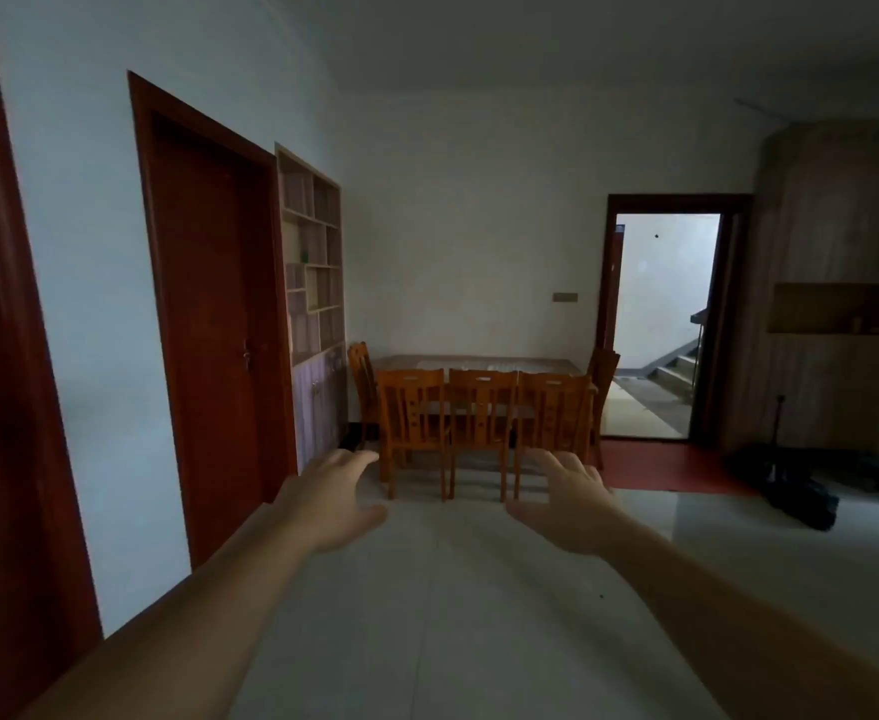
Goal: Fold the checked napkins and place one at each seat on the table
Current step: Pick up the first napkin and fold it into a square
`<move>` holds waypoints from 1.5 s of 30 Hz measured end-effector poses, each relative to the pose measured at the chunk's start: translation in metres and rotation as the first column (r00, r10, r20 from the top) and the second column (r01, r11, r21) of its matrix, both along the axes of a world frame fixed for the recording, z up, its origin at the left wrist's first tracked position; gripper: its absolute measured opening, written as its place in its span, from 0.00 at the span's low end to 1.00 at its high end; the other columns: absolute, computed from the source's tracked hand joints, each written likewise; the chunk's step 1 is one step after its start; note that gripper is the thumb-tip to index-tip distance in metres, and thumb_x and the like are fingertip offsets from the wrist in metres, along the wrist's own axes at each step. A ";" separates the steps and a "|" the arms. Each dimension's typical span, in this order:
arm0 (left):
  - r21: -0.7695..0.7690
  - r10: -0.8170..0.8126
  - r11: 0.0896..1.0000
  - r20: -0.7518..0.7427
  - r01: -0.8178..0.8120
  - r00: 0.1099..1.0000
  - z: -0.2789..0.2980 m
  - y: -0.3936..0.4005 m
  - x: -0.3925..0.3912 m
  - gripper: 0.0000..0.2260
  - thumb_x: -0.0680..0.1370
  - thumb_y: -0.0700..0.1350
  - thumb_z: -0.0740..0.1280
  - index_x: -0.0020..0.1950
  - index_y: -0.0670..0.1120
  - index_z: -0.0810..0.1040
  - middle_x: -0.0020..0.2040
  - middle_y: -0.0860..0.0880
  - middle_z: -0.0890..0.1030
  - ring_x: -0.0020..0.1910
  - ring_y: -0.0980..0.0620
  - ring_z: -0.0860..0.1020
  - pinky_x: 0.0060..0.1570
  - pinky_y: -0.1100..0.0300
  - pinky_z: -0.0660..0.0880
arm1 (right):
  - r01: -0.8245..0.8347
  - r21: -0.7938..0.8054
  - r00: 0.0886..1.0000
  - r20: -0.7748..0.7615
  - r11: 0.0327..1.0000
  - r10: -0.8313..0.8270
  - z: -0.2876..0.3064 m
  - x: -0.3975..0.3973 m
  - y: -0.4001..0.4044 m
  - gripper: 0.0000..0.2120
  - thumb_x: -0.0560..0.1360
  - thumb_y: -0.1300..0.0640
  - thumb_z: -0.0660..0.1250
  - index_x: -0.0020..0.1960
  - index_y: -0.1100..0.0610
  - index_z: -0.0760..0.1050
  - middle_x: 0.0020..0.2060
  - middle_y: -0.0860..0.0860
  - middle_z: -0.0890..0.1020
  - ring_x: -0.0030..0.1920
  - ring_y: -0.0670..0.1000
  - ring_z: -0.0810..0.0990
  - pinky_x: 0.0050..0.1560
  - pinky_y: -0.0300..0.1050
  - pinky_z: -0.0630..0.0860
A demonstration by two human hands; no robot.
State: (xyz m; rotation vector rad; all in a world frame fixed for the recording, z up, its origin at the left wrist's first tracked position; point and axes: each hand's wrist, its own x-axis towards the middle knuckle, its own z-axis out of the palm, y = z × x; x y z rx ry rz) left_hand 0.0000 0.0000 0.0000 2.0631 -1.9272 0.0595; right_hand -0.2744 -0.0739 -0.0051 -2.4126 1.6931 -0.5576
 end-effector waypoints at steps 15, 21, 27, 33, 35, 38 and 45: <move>0.023 -0.047 0.999 -0.025 0.048 0.999 -0.047 -0.308 0.038 0.33 0.76 0.60 0.64 0.78 0.54 0.57 0.76 0.51 0.62 0.71 0.50 0.65 0.63 0.56 0.66 | 0.067 -0.001 0.992 -0.105 0.998 -0.067 -0.024 0.021 -0.284 0.40 0.71 0.32 0.63 0.76 0.45 0.52 0.74 0.50 0.61 0.72 0.57 0.62 0.70 0.57 0.65; 0.040 -0.073 0.996 -0.050 0.075 0.996 -0.033 -0.425 0.036 0.34 0.74 0.62 0.64 0.77 0.55 0.58 0.75 0.50 0.63 0.71 0.48 0.64 0.66 0.51 0.67 | 0.083 -0.023 0.989 -0.118 0.996 -0.085 -0.011 0.026 -0.381 0.39 0.72 0.32 0.62 0.76 0.44 0.52 0.74 0.49 0.61 0.72 0.56 0.63 0.70 0.57 0.63; 0.061 -0.090 0.994 0.007 0.090 0.996 -0.032 -0.537 0.013 0.35 0.73 0.65 0.62 0.76 0.56 0.57 0.75 0.52 0.63 0.71 0.48 0.64 0.65 0.47 0.68 | 0.109 0.000 0.989 -0.100 0.994 -0.108 -0.014 0.010 -0.493 0.40 0.72 0.31 0.62 0.77 0.45 0.50 0.76 0.49 0.59 0.73 0.56 0.62 0.70 0.58 0.62; 0.103 -0.048 0.994 0.017 0.046 0.999 -0.038 -0.673 -0.012 0.37 0.73 0.65 0.63 0.77 0.56 0.55 0.76 0.51 0.60 0.73 0.47 0.62 0.67 0.46 0.67 | 0.072 0.024 0.996 -0.045 0.997 -0.071 -0.028 -0.014 -0.643 0.40 0.72 0.32 0.62 0.77 0.44 0.49 0.76 0.48 0.58 0.73 0.55 0.61 0.70 0.59 0.62; 0.107 -0.045 0.993 0.014 0.043 0.999 -0.034 -0.720 -0.023 0.37 0.73 0.66 0.62 0.77 0.55 0.55 0.76 0.51 0.60 0.73 0.47 0.61 0.67 0.47 0.66 | 0.059 0.052 0.998 -0.006 0.997 -0.059 -0.029 -0.024 -0.697 0.40 0.72 0.32 0.62 0.77 0.44 0.49 0.76 0.49 0.58 0.73 0.56 0.61 0.70 0.59 0.62; 0.087 -0.026 0.996 0.022 0.024 0.999 -0.022 -0.786 -0.038 0.35 0.74 0.66 0.62 0.77 0.56 0.56 0.76 0.52 0.61 0.73 0.48 0.62 0.67 0.47 0.66 | 0.054 0.092 0.998 0.011 0.994 -0.055 -0.026 -0.040 -0.770 0.40 0.72 0.32 0.61 0.77 0.44 0.50 0.75 0.49 0.58 0.73 0.57 0.61 0.70 0.60 0.63; 0.059 -0.008 0.998 0.017 0.007 1.000 -0.005 -0.917 -0.070 0.33 0.75 0.63 0.63 0.77 0.57 0.57 0.76 0.52 0.62 0.73 0.48 0.62 0.68 0.47 0.66 | 0.040 0.052 0.999 0.010 0.998 -0.041 -0.008 -0.063 -0.905 0.39 0.72 0.31 0.60 0.77 0.44 0.51 0.75 0.50 0.60 0.72 0.57 0.62 0.68 0.60 0.63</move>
